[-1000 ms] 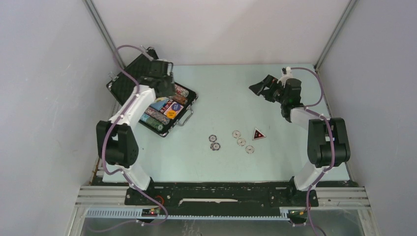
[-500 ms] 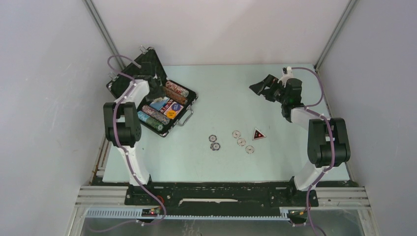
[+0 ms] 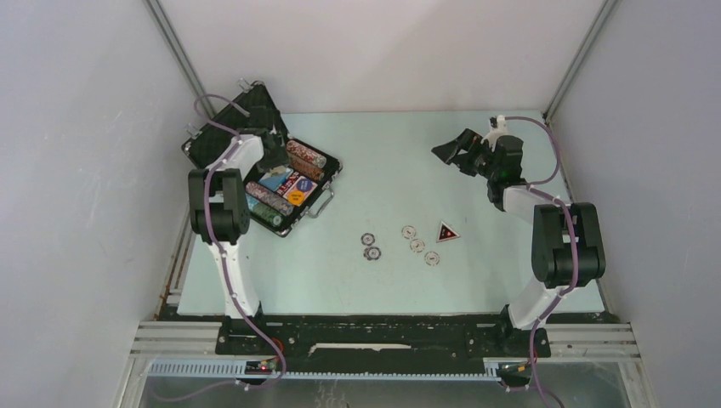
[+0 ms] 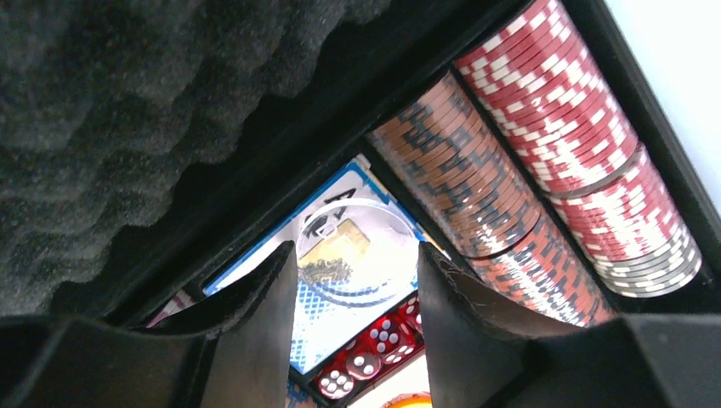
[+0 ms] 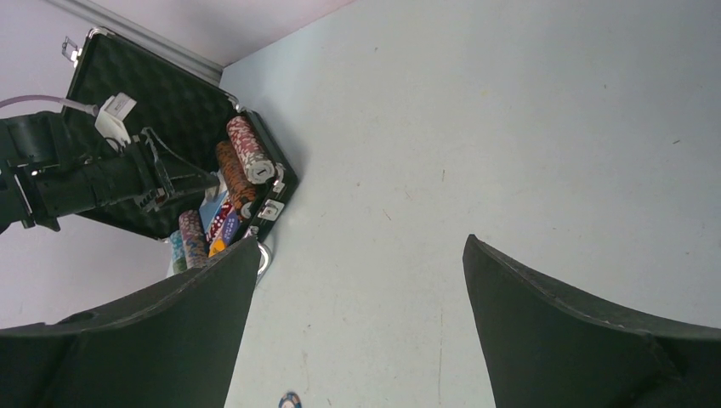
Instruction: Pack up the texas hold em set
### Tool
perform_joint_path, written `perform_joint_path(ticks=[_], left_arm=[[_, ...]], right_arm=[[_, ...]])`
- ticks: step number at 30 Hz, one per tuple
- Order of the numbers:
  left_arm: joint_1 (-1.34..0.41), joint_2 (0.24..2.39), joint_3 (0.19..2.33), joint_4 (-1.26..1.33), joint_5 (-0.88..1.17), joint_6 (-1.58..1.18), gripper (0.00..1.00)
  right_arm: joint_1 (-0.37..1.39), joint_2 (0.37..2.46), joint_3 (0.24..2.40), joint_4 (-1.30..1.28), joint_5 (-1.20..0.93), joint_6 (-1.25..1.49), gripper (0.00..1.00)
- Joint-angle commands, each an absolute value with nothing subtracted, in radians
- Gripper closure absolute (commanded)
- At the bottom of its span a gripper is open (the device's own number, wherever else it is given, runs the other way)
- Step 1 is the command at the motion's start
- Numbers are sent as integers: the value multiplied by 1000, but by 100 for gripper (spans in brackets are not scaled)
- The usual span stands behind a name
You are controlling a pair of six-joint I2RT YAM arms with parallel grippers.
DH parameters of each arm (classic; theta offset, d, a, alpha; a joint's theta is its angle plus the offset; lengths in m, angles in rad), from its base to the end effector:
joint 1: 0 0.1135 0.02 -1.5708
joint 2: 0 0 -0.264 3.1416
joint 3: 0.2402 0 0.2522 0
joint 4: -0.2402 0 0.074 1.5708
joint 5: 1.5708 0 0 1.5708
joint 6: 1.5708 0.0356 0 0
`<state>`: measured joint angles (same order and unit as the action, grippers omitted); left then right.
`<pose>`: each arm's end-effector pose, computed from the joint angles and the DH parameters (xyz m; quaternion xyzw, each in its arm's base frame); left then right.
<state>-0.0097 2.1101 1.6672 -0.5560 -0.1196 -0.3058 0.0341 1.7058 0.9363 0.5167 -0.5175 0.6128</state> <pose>0.4618 -0.0002 0.1973 -0.1579 0.9447 0.0124 0.2871 0.3740 0.0304 0.2215 0.0679 0.7772 0.3799 0.4970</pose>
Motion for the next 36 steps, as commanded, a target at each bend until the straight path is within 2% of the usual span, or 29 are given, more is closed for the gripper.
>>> perform_joint_path(ticks=[1, 11, 20, 27, 30, 36], left_arm=[[-3, 2141, 1766, -570, -93, -312, 50], [23, 2150, 1782, -591, -81, -317, 44], [22, 2117, 1767, -591, -74, -310, 31], [9, 1963, 1686, -516, -10, -287, 26], [-64, 1853, 1627, -481, 27, -255, 23], [-278, 1646, 1479, -411, -66, -200, 15]], right_arm=[[30, 1707, 968, 556, -528, 620, 0], [31, 1713, 968, 557, -530, 621, 0], [32, 1715, 968, 561, -534, 625, 0], [31, 1712, 968, 569, -543, 631, 0], [26, 1705, 968, 565, -542, 631, 0], [17, 1695, 957, 560, -531, 621, 0]])
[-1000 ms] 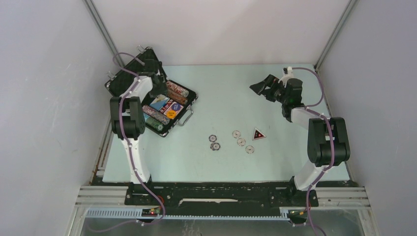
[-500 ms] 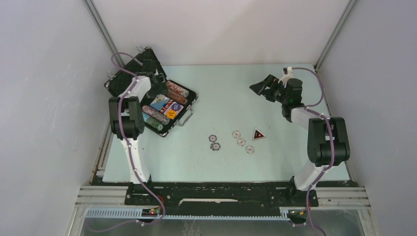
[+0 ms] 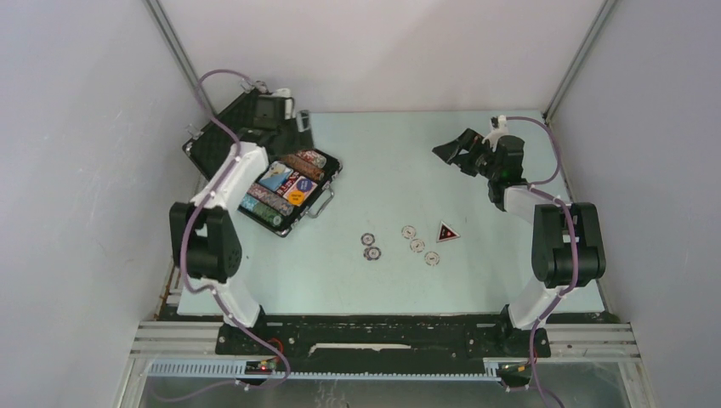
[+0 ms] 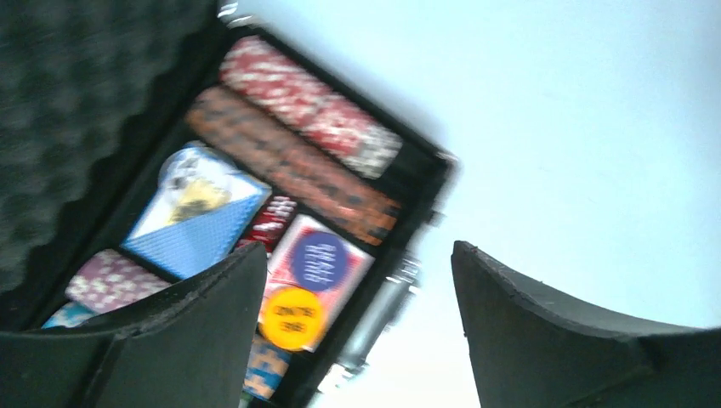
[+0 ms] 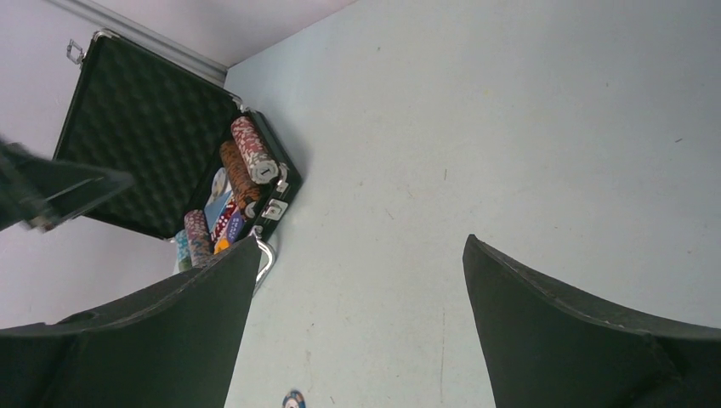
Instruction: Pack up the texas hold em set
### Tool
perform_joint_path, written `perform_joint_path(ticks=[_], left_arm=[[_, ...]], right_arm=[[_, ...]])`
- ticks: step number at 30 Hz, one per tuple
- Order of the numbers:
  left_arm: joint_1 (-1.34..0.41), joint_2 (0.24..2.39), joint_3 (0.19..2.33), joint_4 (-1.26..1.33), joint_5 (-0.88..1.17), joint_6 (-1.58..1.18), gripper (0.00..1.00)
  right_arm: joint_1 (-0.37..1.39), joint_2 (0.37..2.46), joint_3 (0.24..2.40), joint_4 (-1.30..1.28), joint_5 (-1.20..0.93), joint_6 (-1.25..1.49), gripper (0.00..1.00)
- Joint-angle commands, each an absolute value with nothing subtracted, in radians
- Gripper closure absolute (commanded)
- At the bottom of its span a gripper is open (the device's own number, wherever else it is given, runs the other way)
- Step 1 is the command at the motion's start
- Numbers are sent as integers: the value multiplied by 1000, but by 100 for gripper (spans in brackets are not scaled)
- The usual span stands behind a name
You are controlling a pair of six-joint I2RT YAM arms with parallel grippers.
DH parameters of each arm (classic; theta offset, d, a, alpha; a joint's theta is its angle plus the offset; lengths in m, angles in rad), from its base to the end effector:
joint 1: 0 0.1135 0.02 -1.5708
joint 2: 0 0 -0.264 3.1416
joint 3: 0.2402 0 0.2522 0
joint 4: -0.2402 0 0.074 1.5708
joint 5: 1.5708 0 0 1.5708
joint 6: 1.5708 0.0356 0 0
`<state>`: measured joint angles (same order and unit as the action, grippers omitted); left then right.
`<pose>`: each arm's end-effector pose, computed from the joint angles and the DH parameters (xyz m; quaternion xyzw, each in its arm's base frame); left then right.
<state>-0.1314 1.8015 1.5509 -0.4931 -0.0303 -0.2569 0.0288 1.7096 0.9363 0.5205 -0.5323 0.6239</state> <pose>0.4098 -0.0531 0.2937 -0.0635 0.9134 -0.0639 0.3969 0.3744 0.0289 0.2206 0.0697 0.7765 0.3864 0.4929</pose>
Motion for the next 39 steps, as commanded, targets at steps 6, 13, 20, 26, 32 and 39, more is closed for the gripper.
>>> perform_joint_path(ticks=[6, 13, 20, 26, 32, 39], left_arm=[[-514, 1519, 1348, -337, -12, -302, 10], [-793, 1546, 1218, -214, 12, -454, 11], [-1008, 1811, 1440, -304, 123, -131, 5], [-1069, 2073, 1776, -532, 104, 159, 4], [-1067, 2314, 2082, -713, 82, 263, 5], [-1019, 2413, 2241, -842, 182, 266, 8]], right_arm=[[-34, 1672, 937, 560, -546, 624, 0], [-178, 1529, 854, 489, -529, 641, 0], [-305, 1414, 801, 453, -563, 673, 0], [-411, 1321, 739, 468, -580, 704, 0], [-431, 1318, 713, 501, -581, 723, 0], [-430, 1362, 705, 558, -610, 769, 0]])
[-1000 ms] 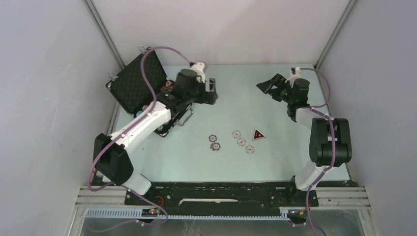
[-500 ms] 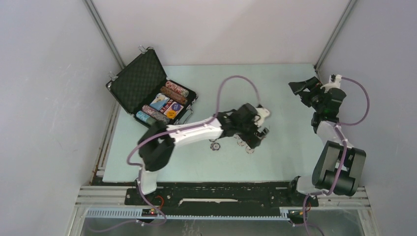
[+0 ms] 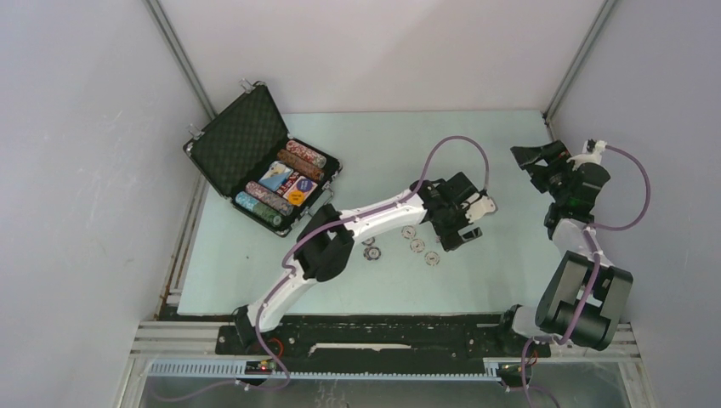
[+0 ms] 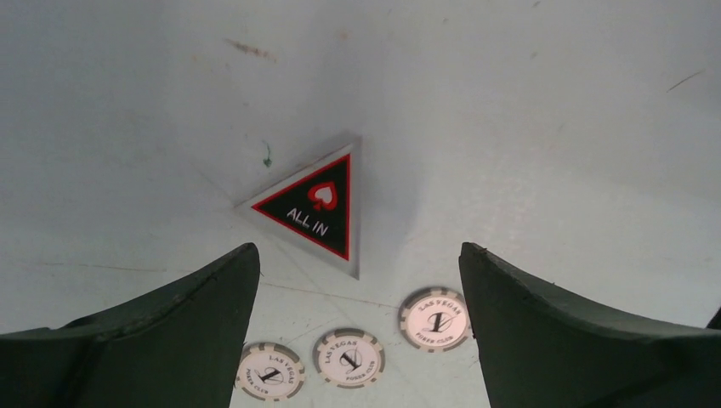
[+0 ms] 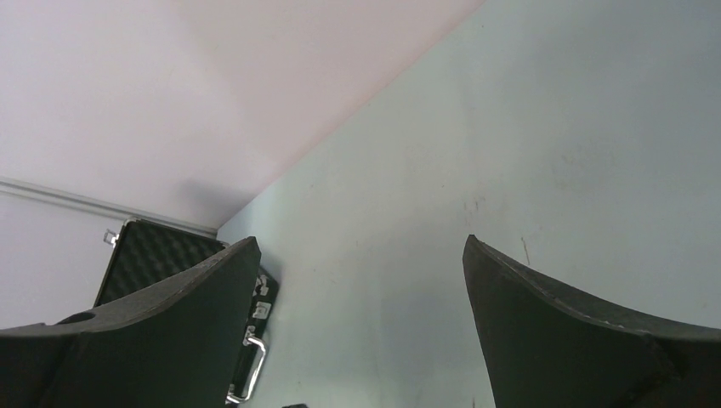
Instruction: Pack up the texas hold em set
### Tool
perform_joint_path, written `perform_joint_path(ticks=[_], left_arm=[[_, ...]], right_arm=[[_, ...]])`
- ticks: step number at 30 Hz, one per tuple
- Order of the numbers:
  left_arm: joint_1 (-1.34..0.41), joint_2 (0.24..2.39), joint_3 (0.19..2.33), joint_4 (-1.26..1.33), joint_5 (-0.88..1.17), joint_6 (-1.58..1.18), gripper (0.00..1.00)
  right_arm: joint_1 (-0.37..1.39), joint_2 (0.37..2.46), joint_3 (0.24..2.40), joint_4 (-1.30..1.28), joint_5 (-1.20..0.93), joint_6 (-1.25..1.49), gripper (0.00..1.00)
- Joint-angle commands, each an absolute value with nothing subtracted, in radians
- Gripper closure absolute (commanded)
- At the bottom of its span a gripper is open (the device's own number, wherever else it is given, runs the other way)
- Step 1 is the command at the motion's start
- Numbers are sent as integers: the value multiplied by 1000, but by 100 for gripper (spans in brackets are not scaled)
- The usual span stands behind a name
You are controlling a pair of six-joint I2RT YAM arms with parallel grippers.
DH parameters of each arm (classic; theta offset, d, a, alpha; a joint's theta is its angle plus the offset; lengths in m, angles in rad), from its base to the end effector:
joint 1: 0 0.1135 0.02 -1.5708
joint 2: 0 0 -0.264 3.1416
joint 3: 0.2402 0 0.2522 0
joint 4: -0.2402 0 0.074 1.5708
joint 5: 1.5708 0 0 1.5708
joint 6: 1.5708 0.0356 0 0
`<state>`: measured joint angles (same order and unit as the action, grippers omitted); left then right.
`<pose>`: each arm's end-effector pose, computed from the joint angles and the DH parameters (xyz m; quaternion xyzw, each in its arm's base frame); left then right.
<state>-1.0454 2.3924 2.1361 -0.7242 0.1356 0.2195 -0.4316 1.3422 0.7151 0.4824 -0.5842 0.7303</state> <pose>0.2598 -0.4577 0.1985 0.5802 0.7583 -0.1758 0.2398 0.2774 -0.1061 0.2605 0.2401 0.7089 0.3086 0.5871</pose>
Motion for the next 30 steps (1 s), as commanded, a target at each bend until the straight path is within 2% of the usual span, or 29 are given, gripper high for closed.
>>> perform_joint_path(ticks=[1, 6, 10, 30], left_arm=[[-1019, 2426, 2261, -860, 178, 271, 8], [-1019, 2449, 2284, -871, 174, 291, 6], [-1019, 2473, 2316, -870, 165, 300, 0], [-1017, 2571, 2401, -844, 169, 389, 0]], right_arm=[[-429, 1363, 702, 561, -606, 771, 0], [-398, 1360, 697, 565, -573, 747, 0], [-372, 1361, 698, 569, -550, 730, 0], [-267, 1306, 697, 520, -444, 643, 0]])
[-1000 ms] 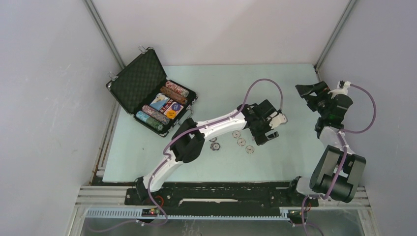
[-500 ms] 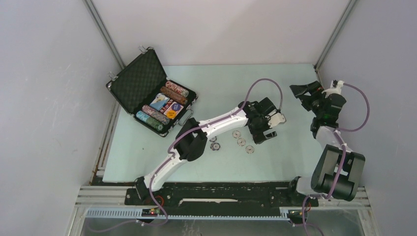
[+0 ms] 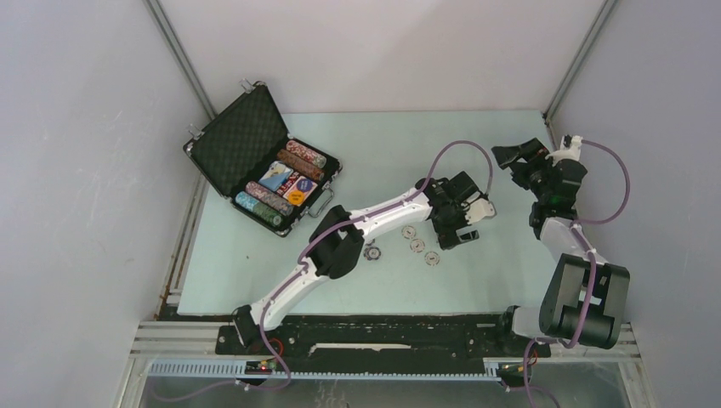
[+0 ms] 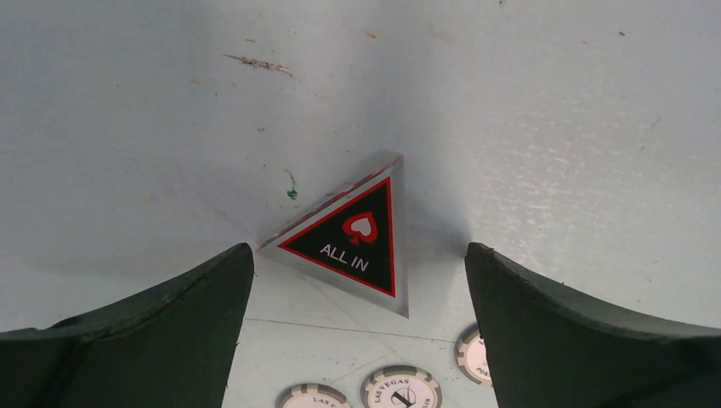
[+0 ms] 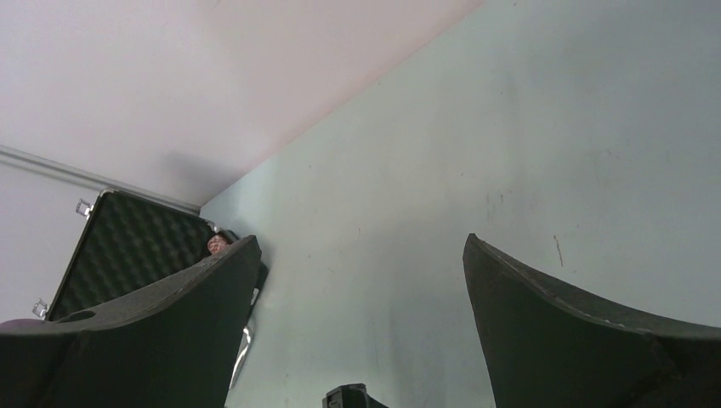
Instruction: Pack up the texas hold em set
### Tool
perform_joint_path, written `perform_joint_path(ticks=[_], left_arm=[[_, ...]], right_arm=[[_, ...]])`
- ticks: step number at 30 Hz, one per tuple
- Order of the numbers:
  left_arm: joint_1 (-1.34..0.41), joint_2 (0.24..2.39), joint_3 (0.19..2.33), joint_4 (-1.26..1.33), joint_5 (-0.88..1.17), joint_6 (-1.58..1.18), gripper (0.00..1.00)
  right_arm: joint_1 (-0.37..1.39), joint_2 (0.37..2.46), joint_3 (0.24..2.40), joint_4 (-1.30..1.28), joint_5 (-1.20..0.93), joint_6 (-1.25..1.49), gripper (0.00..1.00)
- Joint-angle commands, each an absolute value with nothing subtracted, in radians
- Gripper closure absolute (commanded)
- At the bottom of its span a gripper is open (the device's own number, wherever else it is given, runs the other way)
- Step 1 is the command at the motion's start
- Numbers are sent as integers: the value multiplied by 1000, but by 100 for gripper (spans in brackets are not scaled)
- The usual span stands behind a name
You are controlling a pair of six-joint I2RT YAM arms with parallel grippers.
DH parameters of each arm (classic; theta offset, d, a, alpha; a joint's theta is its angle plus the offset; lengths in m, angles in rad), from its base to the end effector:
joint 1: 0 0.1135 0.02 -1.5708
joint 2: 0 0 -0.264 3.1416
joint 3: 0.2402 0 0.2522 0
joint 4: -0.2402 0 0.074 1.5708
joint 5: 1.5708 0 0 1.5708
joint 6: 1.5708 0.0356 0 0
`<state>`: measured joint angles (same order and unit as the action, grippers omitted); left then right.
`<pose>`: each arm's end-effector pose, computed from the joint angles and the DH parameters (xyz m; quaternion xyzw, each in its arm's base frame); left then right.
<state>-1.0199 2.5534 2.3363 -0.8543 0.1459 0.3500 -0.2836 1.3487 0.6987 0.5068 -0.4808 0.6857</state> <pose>0.2804 -0.4663 0.1699 0.6253 0.7370 -0.1477 0.2095 0.2904 -0.0675 0.2555 0.2041 0.7222 0.3033 0.5871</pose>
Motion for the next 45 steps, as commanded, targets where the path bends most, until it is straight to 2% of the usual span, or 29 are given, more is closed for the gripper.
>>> perform_joint_path(ticks=[1, 4, 9, 16, 27, 45], left_arm=[[-1018, 2572, 2400, -851, 171, 393, 0], [-1016, 2573, 2385, -853, 177, 402, 1], [-1014, 2570, 2379, -848, 188, 401, 18], [-1012, 2547, 2342, -822, 180, 375, 32], [-977, 2397, 2107, -614, 230, 215, 39], [-927, 2295, 2085, -592, 224, 85, 42]], right_arm=[[-267, 1307, 697, 523, -445, 643, 0], [-270, 1303, 697, 517, -442, 642, 0], [-271, 1307, 696, 517, -443, 642, 0], [-278, 1317, 697, 521, -446, 648, 0], [-290, 1329, 693, 535, -461, 667, 0], [-290, 1368, 685, 579, -478, 693, 0]])
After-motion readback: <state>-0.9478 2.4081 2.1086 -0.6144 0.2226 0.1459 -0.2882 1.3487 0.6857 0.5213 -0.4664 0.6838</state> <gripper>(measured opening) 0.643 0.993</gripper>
